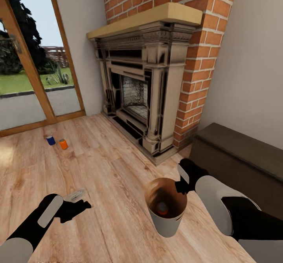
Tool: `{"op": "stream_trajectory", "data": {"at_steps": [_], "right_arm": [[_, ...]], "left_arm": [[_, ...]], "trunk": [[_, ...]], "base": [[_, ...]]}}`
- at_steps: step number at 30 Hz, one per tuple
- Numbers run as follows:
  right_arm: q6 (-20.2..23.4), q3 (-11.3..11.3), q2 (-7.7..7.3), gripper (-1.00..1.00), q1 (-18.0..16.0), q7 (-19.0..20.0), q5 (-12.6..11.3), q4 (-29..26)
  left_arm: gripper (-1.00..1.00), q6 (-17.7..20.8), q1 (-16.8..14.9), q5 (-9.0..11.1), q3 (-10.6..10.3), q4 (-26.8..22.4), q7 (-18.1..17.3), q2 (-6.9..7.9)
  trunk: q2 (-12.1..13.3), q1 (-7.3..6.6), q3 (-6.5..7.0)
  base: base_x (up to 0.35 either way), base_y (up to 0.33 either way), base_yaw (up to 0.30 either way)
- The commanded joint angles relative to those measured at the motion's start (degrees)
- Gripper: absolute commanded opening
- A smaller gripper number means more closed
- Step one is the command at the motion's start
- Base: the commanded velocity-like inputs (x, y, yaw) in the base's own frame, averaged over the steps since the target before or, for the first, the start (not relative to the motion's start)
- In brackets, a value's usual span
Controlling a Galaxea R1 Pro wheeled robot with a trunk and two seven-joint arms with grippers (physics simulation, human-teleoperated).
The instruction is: Put the three can of soda from the living room inside the tash can in the kitchen.
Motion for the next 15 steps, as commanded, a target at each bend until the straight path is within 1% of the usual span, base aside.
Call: {"op": "stream_trajectory", "data": {"at_steps": [1, 7, 10, 11, 15], "right_arm": [[0.0, -0.3, 0.01, -1.0, 0.0, 0.2, -0.8, 0.0], [0.0, -0.3, 0.03, -1.0, 0.1, 0.1, -0.9, 0.3], [0.0, -0.3, 0.07, -1.0, 0.1, 0.1, -0.9, 0.4], [0.0, -0.3, 0.08, -1.0, 0.2, 0.1, -0.9, 0.6], [0.0, -0.4, 0.0, -1.0, 0.2, 0.2, -0.9, 0.6]], "left_arm": [[1.0, 0.0, 0.0, 0.0, -0.1, 0.0, 0.0, 0.0], [1.0, 0.0, 0.0, -0.1, -0.5, 0.0, 0.0, -0.01], [1.0, 0.0, 0.0, -0.1, -1.6, 0.0, 0.0, -0.01], [1.0, -0.1, 0.0, -0.1, -2.8, 0.0, 0.1, -0.01], [1.0, -0.2, 0.0, -0.1, -4.1, 0.0, 0.4, -0.07]], "trunk": [[0.4, -0.23, 0.15], [2.8, -1.55, 1.0], [4.0, -2.21, 1.42], [4.4, -2.43, 1.56], [6.0, -3.3, 2.15]], "base": [[0.0, 0.0, 0.266], [0.0, 0.0, 0.266], [0.0, 0.0, 0.264], [0.0, 0.0, 0.264], [0.0, 0.0, 0.215]]}}
